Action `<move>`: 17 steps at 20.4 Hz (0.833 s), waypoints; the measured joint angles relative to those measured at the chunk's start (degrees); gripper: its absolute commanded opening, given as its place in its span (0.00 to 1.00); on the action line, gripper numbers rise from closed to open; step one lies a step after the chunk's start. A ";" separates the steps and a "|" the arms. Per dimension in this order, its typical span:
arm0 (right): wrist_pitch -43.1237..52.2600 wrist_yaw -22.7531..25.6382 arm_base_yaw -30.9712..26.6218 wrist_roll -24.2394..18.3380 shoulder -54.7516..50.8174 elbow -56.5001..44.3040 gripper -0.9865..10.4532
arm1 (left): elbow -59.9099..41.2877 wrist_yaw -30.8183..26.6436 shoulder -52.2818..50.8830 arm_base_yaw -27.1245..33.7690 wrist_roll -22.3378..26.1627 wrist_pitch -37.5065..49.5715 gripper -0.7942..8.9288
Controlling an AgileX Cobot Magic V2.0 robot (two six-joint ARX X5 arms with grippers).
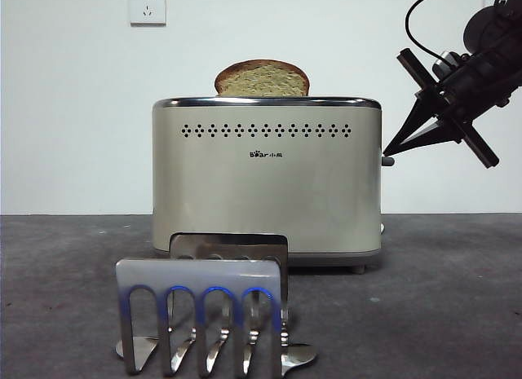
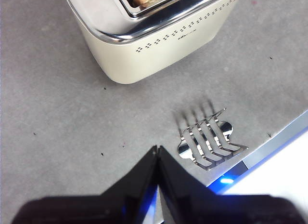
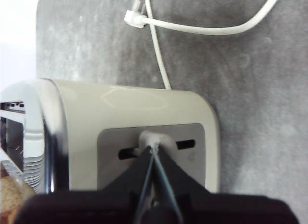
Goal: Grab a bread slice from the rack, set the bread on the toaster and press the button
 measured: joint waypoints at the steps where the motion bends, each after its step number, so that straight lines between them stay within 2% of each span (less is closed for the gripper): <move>1: -0.07 0.02 0.11 -0.13 0.52 0.13 0.08 | 0.00 -0.07 -0.04 0.00 0.00 0.00 0.07; 15: -2.03 -1.20 0.50 -0.85 6.62 0.66 0.08 | 0.00 -0.24 -0.07 0.00 0.00 0.00 0.07; 17: -2.43 0.33 0.59 -1.40 6.60 1.01 0.08 | 0.00 -0.35 -0.07 0.00 0.00 0.00 0.07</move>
